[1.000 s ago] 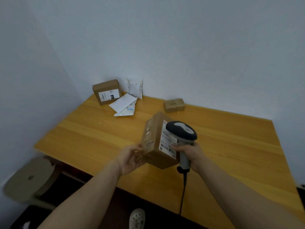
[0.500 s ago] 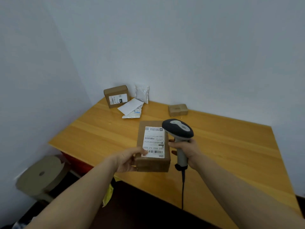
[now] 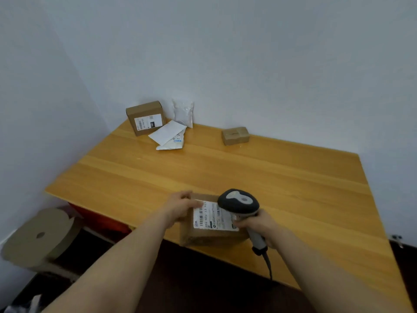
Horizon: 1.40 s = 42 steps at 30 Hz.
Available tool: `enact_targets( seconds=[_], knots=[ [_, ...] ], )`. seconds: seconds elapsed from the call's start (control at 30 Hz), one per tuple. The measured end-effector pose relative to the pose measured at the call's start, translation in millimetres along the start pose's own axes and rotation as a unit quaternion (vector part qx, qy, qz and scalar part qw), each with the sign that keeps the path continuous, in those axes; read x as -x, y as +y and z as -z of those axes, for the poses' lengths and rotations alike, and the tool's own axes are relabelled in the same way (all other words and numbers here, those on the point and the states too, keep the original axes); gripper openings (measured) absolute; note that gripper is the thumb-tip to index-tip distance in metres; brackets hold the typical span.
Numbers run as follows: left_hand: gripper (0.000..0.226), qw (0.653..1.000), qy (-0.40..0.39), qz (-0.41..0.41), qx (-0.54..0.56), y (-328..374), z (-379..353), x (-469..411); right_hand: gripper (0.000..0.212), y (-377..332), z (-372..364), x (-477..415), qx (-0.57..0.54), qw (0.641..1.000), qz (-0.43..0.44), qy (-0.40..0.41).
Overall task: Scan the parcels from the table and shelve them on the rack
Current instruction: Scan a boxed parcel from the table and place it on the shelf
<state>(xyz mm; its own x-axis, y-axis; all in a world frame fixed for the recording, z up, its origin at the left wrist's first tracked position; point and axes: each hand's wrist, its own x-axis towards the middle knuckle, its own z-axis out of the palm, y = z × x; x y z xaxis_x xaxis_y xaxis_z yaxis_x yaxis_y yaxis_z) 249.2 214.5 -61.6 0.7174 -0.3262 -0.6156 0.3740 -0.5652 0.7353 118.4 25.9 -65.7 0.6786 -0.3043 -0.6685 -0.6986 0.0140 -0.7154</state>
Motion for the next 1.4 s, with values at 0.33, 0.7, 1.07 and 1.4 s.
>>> enact_targets(
  seconds=[0.33,0.7,1.07,1.4],
  knots=[
    [0.101,0.962,0.015,0.233,-0.140,-32.5,-11.7,-3.9,0.092,-4.8,-7.8,-29.0,0.066,0.991,0.056,0.097],
    [0.046,0.975,0.179,0.123,0.041,-34.8,-2.1,-16.8,0.029,-32.4,-1.2,-30.9,0.113,0.991,0.073,0.007],
    [0.056,0.932,0.022,0.160,0.324,-56.4,-54.6,-0.7,0.050,-8.3,-15.0,-31.0,-0.001,0.997,-0.050,-0.052],
    [0.088,0.966,0.009,0.014,0.258,-9.8,23.0,12.7,0.028,-53.2,-7.8,5.6,-0.026,0.993,0.113,-0.005]
  ],
)
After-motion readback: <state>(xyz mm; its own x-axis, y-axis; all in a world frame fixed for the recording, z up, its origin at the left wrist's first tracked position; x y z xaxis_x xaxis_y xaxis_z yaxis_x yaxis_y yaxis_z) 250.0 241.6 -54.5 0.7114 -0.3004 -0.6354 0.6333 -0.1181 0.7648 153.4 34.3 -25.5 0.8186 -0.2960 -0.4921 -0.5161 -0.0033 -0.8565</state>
